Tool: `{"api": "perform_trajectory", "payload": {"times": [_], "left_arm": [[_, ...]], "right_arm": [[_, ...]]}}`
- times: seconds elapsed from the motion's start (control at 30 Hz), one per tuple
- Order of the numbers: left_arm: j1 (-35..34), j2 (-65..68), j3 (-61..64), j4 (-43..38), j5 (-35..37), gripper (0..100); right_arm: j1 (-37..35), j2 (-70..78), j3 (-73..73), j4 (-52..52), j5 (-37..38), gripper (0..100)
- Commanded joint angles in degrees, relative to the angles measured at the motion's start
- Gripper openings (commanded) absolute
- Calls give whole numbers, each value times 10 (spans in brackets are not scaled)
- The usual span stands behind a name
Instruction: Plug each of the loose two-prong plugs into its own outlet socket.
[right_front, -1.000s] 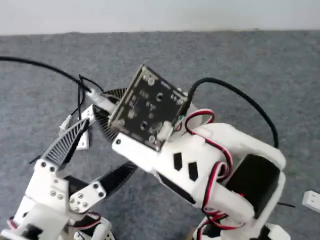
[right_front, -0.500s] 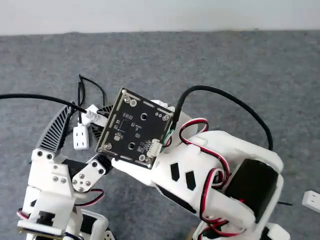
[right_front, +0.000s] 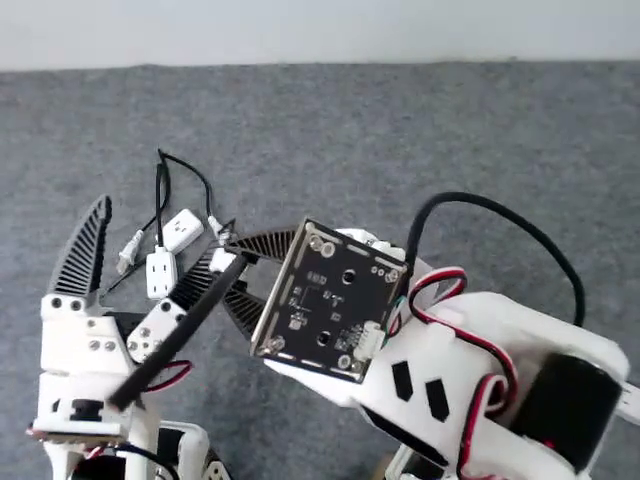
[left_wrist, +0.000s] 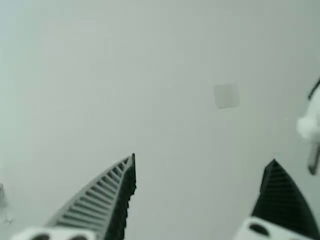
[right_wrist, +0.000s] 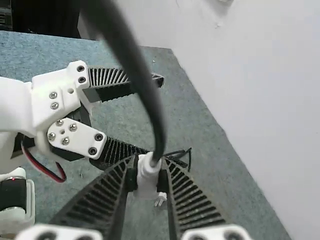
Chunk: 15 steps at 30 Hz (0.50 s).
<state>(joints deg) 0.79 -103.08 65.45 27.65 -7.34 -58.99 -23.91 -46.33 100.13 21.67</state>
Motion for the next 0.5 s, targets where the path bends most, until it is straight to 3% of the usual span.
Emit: {"api": "perform_trajectory", "payload": {"times": [0.0, 0.27, 0.47], "left_arm": [[-7, -4, 3, -13, 7, 372], [-7, -4, 24, -8, 7, 372], [37, -6, 24, 70, 8, 372]], "right_arm": [[-4, -12, 2, 26, 6, 8], [-3, -10, 2, 27, -7, 8], [-3, -2, 2, 0, 7, 8]]}}
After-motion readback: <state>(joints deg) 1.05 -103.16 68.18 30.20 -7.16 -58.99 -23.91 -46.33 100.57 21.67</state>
